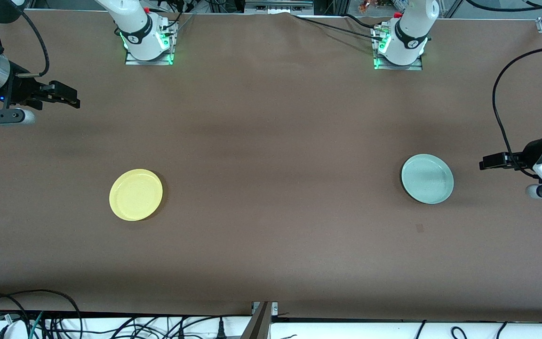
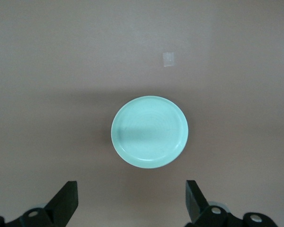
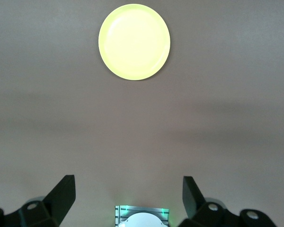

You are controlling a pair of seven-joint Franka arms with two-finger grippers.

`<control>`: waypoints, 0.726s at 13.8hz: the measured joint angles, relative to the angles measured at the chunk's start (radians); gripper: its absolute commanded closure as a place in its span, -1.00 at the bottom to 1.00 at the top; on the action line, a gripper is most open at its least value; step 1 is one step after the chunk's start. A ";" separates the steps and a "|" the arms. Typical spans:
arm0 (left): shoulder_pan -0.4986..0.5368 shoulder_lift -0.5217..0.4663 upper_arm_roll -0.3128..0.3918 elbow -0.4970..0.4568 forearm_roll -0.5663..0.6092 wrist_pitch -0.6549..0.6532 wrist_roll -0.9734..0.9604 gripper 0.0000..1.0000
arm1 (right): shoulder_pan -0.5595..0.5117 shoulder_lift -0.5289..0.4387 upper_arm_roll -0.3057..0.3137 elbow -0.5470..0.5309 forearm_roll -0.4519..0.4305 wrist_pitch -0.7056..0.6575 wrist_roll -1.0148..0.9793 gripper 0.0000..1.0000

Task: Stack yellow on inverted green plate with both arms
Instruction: 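Move the left gripper toward the rim of the green plate, then lower the left gripper and grasp the green plate's rim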

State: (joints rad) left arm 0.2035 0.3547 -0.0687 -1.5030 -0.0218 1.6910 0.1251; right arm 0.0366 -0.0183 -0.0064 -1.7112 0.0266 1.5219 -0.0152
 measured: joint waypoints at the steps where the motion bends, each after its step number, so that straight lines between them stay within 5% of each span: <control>1: 0.016 0.008 0.001 -0.032 -0.011 0.043 0.021 -1.00 | 0.000 0.000 0.000 0.000 0.000 0.000 0.000 -1.00; 10: 0.121 0.046 0.012 -0.375 -0.215 0.412 0.237 -1.00 | 0.000 0.000 0.001 0.000 0.000 0.001 0.000 -1.00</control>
State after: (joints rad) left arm 0.3248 0.4005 -0.0571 -1.8776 -0.2370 2.1028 0.3626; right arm 0.0370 -0.0183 -0.0056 -1.7109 0.0262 1.5226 -0.0152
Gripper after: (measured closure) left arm 0.000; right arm 0.000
